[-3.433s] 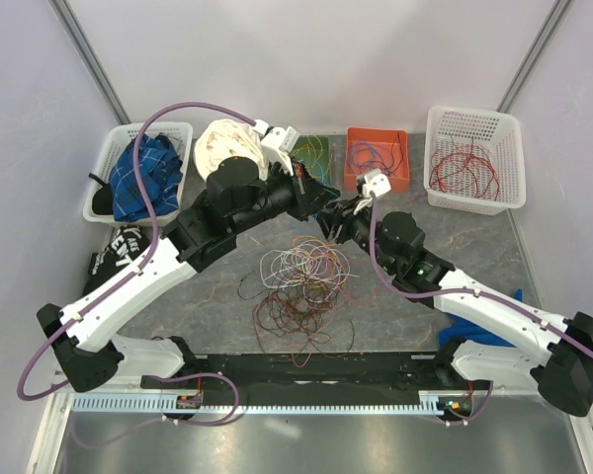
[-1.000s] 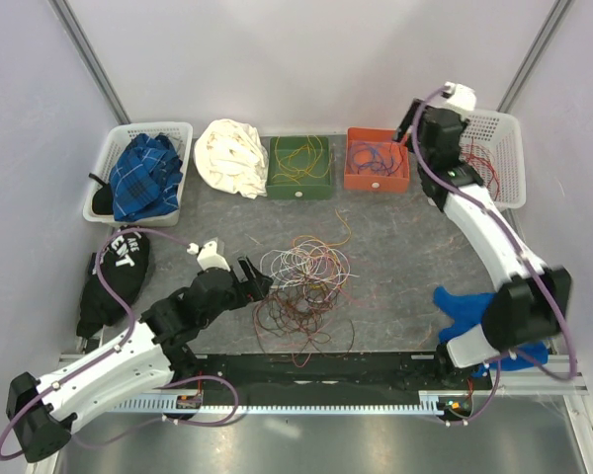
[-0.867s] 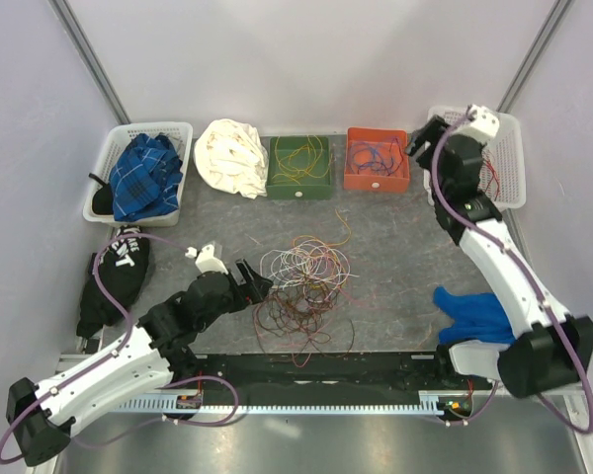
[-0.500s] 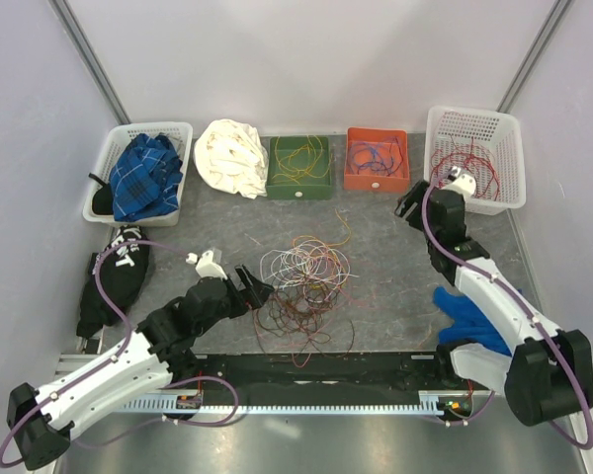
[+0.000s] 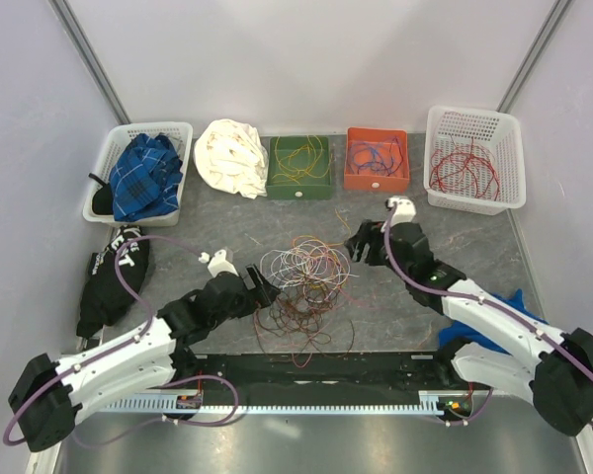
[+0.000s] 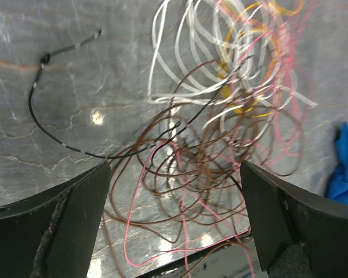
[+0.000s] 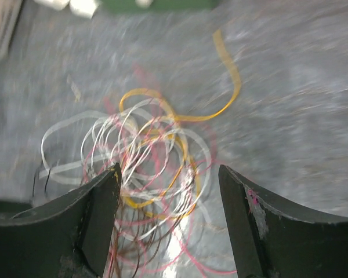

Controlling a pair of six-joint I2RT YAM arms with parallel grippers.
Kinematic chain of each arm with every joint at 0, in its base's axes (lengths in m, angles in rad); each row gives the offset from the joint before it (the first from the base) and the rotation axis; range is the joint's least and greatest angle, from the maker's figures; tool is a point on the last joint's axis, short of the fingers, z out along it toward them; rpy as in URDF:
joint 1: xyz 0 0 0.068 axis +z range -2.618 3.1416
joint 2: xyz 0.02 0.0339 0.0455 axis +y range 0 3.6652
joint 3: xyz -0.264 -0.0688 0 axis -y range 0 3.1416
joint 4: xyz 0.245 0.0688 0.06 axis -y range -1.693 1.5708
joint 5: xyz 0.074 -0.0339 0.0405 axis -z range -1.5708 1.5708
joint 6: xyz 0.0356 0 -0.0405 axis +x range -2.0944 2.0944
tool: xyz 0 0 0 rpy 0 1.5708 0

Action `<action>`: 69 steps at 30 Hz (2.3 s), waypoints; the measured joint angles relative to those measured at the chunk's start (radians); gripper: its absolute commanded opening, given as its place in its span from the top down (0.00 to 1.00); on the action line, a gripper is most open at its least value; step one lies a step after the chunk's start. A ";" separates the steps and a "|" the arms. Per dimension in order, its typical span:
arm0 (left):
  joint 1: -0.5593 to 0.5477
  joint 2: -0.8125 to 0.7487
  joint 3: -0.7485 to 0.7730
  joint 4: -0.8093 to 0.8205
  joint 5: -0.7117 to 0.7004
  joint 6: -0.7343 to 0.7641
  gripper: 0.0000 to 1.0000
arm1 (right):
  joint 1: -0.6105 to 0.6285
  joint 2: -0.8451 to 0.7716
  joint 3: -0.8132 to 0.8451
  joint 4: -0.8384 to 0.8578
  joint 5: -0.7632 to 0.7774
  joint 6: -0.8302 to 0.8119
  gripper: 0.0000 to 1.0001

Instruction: Untangle the cables

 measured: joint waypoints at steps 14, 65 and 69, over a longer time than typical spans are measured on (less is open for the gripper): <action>0.000 0.160 0.044 0.038 0.071 0.000 0.01 | 0.278 0.266 -0.020 0.089 0.079 -0.072 0.20; 0.000 -0.217 0.108 0.122 -0.138 0.145 0.03 | 0.371 0.046 0.959 -0.294 0.515 -0.401 1.00; 0.000 -0.203 0.096 0.164 -0.133 0.151 0.02 | 0.364 0.044 1.020 -0.220 0.621 -0.492 1.00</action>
